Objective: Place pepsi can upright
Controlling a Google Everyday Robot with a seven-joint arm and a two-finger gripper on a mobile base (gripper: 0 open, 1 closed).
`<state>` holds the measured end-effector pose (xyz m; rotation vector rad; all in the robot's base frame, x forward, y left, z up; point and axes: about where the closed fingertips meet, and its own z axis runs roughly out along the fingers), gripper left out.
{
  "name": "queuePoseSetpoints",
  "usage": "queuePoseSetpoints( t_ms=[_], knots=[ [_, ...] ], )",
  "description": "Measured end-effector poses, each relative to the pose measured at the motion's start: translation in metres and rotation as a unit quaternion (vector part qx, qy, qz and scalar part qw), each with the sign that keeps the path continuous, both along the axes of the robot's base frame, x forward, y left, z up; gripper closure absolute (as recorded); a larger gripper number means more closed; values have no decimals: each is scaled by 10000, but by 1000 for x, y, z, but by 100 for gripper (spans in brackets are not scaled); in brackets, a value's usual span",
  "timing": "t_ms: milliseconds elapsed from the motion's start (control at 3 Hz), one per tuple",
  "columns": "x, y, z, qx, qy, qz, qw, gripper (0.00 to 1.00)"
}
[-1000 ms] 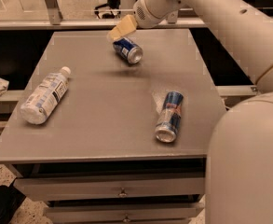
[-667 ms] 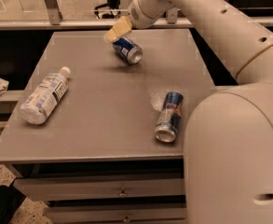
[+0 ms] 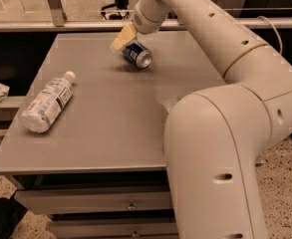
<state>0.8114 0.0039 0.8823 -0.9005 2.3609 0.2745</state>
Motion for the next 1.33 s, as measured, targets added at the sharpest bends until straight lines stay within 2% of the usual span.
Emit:
queuePoseSetpoints(
  t_ms=[333, 667, 1333],
  knots=[
    [4, 3, -11, -321, 151, 61, 9994, 0],
    [4, 8, -21, -678, 329, 157, 9970, 0],
    [-2, 12, -41, -1190, 752, 205, 9898, 0]
  ],
)
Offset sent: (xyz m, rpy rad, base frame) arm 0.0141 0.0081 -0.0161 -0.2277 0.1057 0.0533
